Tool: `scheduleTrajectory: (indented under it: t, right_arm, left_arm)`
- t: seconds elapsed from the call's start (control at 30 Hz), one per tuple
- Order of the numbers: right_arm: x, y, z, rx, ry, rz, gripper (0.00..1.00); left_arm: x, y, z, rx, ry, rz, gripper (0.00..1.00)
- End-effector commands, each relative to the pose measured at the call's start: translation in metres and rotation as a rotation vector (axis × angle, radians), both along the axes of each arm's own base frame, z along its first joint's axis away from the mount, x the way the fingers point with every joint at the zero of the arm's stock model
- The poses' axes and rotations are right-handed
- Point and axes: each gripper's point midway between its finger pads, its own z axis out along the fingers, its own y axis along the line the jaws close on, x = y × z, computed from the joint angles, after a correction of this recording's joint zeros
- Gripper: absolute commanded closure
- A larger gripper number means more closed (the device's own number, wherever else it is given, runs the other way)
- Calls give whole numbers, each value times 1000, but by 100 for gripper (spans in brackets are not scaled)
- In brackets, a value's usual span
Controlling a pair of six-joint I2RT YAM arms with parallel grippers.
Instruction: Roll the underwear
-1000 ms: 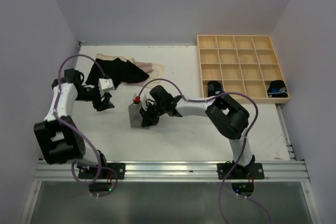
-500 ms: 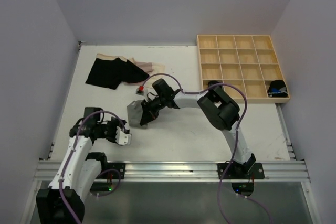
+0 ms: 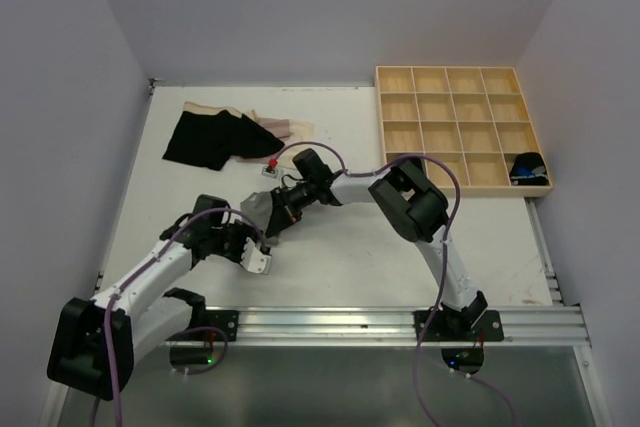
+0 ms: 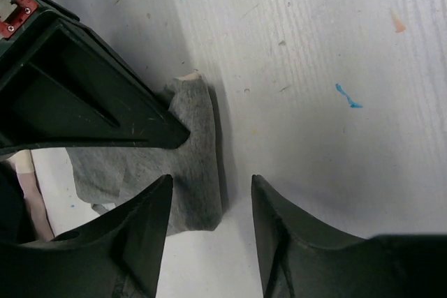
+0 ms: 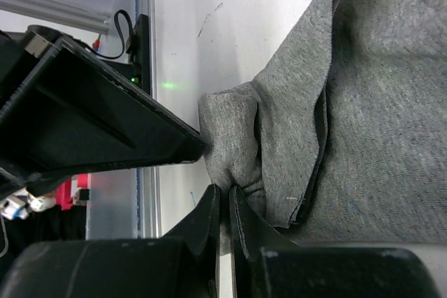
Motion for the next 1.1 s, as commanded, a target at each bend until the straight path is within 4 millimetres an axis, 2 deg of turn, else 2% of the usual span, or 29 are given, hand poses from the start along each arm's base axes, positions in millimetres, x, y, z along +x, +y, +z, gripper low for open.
scheduleTrajectory:
  t: [0.0,0.17,0.27,0.33,0.4,0.43,0.47,0.5,0.57,0.6,0.63,0.67,0.7,0.73,0.77,0.8,0.83,0.87,0.9,0.93,0.97,1.07]
  right_arm:
    - [-13,-21,-77,-227,82,-80,100]
    - [-15,-24,-76,-230,97,-82,100]
    - [-17,-26,-77,-235,106,-79,100]
    - [-19,-26,-76,-232,116,-79,100]
    - [-19,-27,-71,-222,111,-77,93]
    - [-19,-27,-70,-224,106,-86,83]
    - [-20,-30,-68,-228,102,-94,80]
    - [-16,-30,-58,-215,77,-104,74]
    - [-8,-40,-54,-244,24,-162,63]
    - [5,-41,-32,-208,-26,-196,58]
    - [12,-44,-22,-198,-48,-234,55]
    - [14,-58,-28,-228,-65,-289,52]
    - [30,-64,-14,-196,-103,-344,50]
    - [39,-68,9,-166,-149,-385,50]
    - [45,-80,10,-192,-180,-442,49]
    - [54,-89,18,-192,-219,-483,49]
    - [59,-94,43,-162,-302,-502,48]
    - [58,-101,46,-174,-331,-512,48]
    - [59,-107,50,-192,-364,-524,48]
    - [61,-112,70,-165,-442,-522,48]
    - [55,-115,72,-169,-458,-508,48]
    - [45,-117,96,-142,-575,-470,49]
  left_arm:
    - [25,-6,8,19,-75,37,51]
    - [35,2,-12,91,-31,106,62]
    - [39,9,-19,127,-20,138,64]
    - [39,10,-21,142,-15,138,71]
    - [35,13,-27,166,25,136,79]
    - [34,13,-28,174,44,135,82]
    - [30,12,-30,186,99,126,85]
    - [27,12,-31,194,130,123,90]
    - [22,9,-32,198,208,112,96]
    - [20,9,-32,197,232,108,99]
    - [14,11,-33,206,277,108,100]
    - [17,8,-32,201,304,101,100]
    - [17,7,-31,203,325,98,100]
    - [15,6,-31,208,352,90,100]
    - [5,8,-36,219,432,86,100]
    - [14,5,-28,210,435,88,100]
    - [14,5,-28,214,465,84,100]
    - [7,7,-33,228,548,91,100]
    - [20,3,-26,219,551,106,100]
    - [15,5,-24,235,611,108,100]
    - [13,4,-30,236,676,107,100]
    - [26,0,-27,210,781,114,100]
